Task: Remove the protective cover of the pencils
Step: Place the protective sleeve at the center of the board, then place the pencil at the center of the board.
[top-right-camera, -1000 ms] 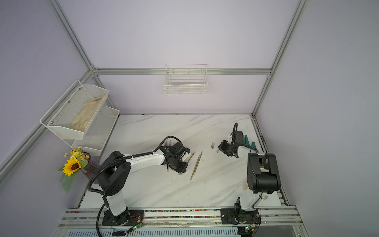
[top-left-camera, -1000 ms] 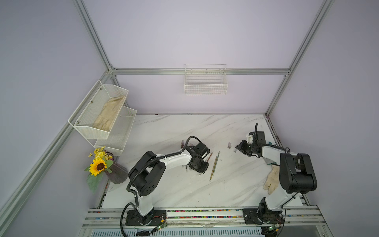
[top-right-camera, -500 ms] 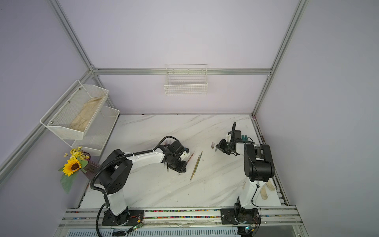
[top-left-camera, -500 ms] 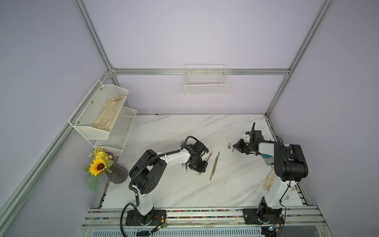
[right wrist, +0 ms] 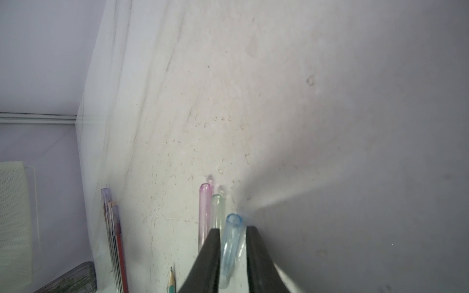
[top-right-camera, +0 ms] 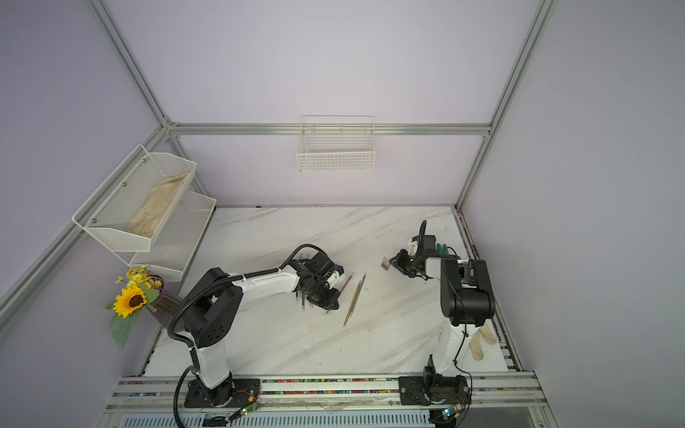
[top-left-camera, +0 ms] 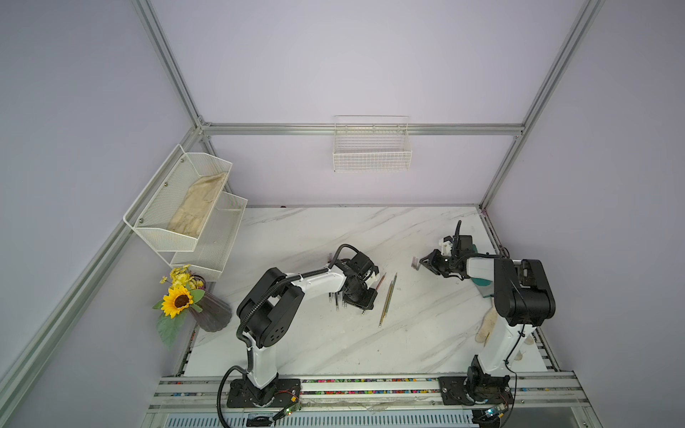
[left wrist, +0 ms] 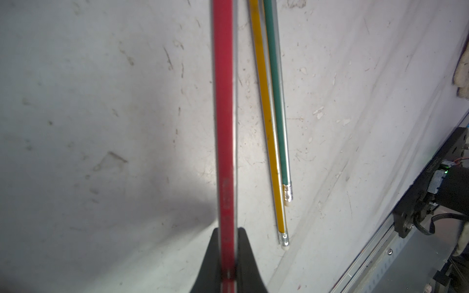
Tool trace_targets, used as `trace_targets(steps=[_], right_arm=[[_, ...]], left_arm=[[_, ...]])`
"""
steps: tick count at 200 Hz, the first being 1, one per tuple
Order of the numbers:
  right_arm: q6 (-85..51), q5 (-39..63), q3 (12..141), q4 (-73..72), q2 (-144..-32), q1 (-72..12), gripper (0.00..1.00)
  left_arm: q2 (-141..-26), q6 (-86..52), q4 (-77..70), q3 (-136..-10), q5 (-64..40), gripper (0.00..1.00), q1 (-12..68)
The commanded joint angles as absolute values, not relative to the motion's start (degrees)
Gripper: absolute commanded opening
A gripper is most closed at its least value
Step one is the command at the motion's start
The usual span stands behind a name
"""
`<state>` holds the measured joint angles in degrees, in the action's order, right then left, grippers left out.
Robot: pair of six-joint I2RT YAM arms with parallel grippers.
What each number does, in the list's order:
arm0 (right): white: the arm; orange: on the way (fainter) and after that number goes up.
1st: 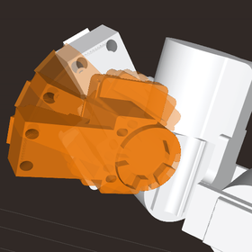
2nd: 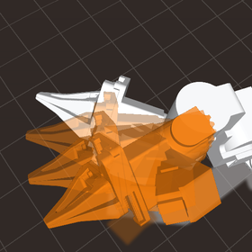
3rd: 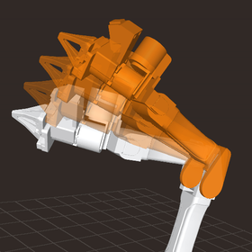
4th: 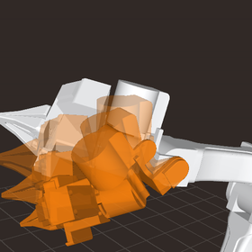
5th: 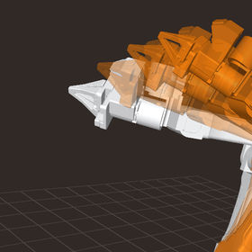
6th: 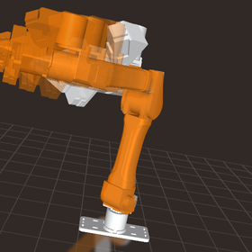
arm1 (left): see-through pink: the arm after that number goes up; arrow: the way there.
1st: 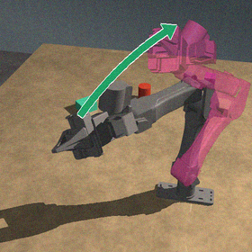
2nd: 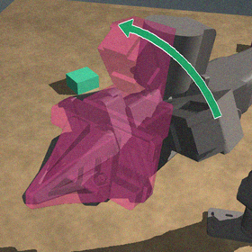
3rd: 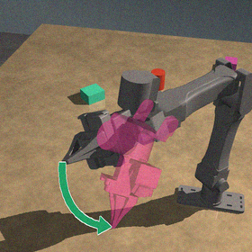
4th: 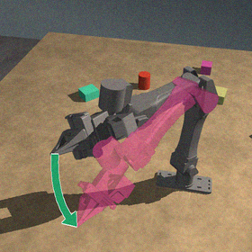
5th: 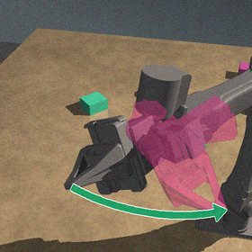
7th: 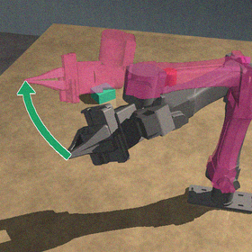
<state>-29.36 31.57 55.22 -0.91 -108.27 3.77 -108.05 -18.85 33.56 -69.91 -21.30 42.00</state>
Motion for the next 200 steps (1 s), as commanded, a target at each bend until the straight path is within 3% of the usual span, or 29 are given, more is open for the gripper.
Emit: trace_targets(steps=[1,66,92,111,152,200], right_arm=[[-29.2,30.9,54.8,-1.3,-108.4,4.0,0.27],[-31.5,31.8,52.8,0.2,-101.0,4.1,0.27],[-33.3,32.3,48.3,-0.6,-91.3,4.1,0.27],[-35.1,31.4,42.4,-2.3,-82.9,4.1,0.27],[-37.1,32.0,28.9,-6.3,-65.5,4.0,0.27],[-31.5,28.9,27.9,-1.0,-59.3,4.0,0.27]], left_arm=[[-107.9,-18.7,33.2,-73.2,-23.0,0.00,41.6],[-107.9,-23.3,30.3,-72.2,-26.8,0.00,41.6],[-108.3,-27.2,27.5,-71.5,-30.0,0.00,41.7],[-108.0,-29.2,26.5,-70.9,-29.1,0.08,41.7],[-109.4,-32.2,23.3,-70.6,-30.6,0.07,41.7],[-110.5,-33.5,23.5,-70.3,-29.9,0.11,41.7]])
